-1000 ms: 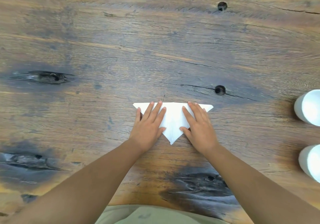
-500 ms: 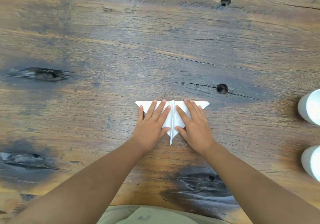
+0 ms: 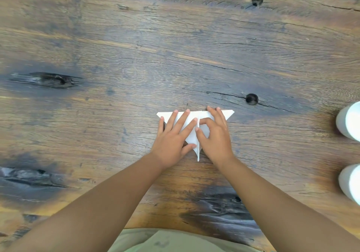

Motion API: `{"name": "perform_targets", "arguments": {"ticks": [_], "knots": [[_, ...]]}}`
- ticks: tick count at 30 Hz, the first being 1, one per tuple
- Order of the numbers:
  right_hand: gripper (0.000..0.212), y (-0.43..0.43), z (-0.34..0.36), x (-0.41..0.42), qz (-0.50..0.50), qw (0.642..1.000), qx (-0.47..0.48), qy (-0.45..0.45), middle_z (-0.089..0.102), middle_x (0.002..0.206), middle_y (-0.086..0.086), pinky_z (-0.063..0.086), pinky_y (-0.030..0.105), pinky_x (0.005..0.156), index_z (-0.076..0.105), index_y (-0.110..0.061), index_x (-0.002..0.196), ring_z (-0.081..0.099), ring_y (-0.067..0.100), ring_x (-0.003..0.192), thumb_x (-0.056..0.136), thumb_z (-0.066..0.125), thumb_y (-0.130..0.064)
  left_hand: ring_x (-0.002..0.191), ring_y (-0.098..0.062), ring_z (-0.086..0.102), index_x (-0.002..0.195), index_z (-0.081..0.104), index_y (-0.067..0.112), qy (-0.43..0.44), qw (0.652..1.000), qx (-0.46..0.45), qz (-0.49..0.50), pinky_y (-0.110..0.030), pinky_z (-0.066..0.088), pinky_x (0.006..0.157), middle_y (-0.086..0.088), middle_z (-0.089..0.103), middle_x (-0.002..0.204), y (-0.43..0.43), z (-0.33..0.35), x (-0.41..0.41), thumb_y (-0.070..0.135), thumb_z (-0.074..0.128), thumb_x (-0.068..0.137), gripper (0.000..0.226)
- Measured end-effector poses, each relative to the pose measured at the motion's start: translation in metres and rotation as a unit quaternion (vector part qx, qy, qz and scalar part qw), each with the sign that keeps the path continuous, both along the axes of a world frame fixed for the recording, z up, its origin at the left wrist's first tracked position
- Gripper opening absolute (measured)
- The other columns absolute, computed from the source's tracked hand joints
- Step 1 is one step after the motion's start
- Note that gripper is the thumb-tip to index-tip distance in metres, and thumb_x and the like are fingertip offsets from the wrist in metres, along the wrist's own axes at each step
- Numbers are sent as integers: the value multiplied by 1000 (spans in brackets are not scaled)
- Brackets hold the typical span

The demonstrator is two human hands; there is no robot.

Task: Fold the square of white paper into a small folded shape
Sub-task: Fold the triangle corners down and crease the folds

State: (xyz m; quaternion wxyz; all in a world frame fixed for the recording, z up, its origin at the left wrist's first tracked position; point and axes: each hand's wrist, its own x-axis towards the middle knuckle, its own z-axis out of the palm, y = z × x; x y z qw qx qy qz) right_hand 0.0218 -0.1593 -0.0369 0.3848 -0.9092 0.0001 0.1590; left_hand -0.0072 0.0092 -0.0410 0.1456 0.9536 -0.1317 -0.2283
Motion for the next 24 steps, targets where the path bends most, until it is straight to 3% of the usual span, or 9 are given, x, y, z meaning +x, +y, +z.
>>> {"name": "perform_targets", "arguments": {"ticks": [6, 13, 16, 20, 24], "knots": [[8, 7, 6, 4, -25, 999, 11, 27, 39, 154, 2, 16, 34, 120, 66, -14, 95, 13, 18, 150, 91, 61, -10, 153, -27, -5, 157, 10, 37, -1, 1000, -6, 7, -59, 10, 119, 5, -4, 167, 12, 7, 7, 58, 43, 97, 72], [10, 3, 21, 5, 3, 1000, 24, -5, 43, 151, 3, 21, 37, 119, 66, -17, 93, 17, 18, 149, 91, 61, -9, 153, -25, 2, 157, 17, 35, -10, 994, -97, 53, -54, 17, 119, 4, 1, 167, 13, 24, 35, 49, 54, 97, 72], [11, 3, 26, 4, 10, 999, 30, -25, 46, 147, 1, 25, 36, 117, 67, -18, 94, 20, 18, 148, 91, 62, -9, 152, -27, 4, 154, 28, 35, -27, 989, -134, 61, -54, 17, 119, 2, 6, 167, 12, 30, 43, 41, 59, 96, 65], [11, 3, 28, 4, 8, 998, 45, -35, 50, 140, -3, 31, 39, 115, 68, -18, 94, 26, 16, 144, 90, 62, -9, 151, -29, 11, 128, 62, 24, -61, 981, -170, 74, -53, 18, 117, -3, 27, 161, 13, 32, 42, 28, 64, 94, 34], [13, 1, 28, 3, -9, 997, 74, -18, 58, 129, -5, 44, 41, 102, 68, -16, 95, 47, 13, 128, 90, 61, -6, 150, -25, 19, 101, 67, 15, -44, 977, -176, 110, -58, 16, 118, -2, 47, 149, 14, 30, 38, 24, 64, 94, 12]]}}
